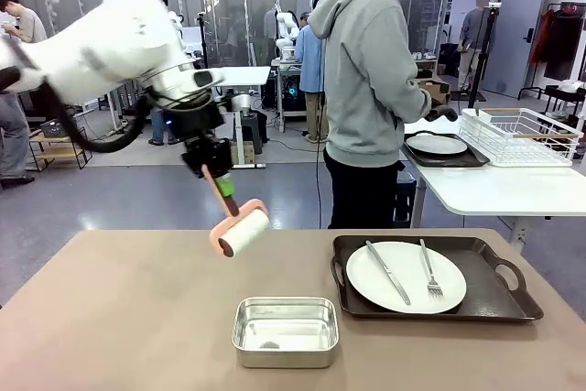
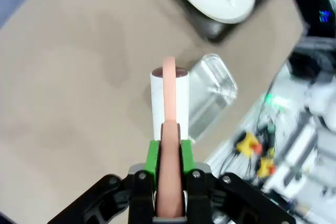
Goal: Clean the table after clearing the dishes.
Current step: When the left (or right) Handle tray is removed, use the left hand (or right hand) to clean the left (or right) side of the table with the Lint Roller.
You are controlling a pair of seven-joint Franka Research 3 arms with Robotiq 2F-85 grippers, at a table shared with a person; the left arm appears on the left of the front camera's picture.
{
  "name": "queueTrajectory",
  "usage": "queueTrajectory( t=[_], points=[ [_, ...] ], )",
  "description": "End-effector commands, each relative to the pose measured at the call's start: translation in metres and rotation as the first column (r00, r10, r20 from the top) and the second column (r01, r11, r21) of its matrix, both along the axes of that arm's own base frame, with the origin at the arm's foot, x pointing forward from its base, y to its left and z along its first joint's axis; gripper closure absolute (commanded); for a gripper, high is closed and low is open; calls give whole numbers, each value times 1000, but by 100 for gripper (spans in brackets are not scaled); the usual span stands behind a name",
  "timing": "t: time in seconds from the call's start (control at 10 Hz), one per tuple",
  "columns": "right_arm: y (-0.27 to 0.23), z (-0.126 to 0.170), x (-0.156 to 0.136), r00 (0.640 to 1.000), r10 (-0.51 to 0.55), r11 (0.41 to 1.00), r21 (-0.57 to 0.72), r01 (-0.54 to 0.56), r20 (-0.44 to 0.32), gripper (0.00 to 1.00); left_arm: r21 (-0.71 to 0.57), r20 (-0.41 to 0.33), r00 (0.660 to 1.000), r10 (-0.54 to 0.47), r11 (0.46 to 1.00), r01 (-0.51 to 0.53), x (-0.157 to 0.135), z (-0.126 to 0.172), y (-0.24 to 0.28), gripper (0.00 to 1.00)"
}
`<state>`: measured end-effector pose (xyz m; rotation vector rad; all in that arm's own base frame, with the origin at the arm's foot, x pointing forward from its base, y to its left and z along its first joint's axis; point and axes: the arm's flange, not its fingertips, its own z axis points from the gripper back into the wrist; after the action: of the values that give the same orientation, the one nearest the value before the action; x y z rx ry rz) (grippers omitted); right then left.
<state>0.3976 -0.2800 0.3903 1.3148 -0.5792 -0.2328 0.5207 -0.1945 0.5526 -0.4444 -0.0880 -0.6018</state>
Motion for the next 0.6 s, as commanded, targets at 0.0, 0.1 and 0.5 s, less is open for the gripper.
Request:
queueTrajectory(
  t=[0.0, 0.1, 0.5],
  points=[
    [1, 3, -3, 1000, 11, 1000, -4, -11, 2, 0, -89, 26, 917, 399, 914, -395, -31, -35, 8, 93],
    [1, 3, -3, 1000, 11, 1000, -4, -11, 2, 0, -72, 29, 886, 463, 885, -460, -33, -43, 14, 93],
    [1, 3, -3, 1000, 11, 1000, -4, -11, 2, 0, -50, -12, 946, 323, 945, -323, -11, -33, 31, 93]
  ],
)
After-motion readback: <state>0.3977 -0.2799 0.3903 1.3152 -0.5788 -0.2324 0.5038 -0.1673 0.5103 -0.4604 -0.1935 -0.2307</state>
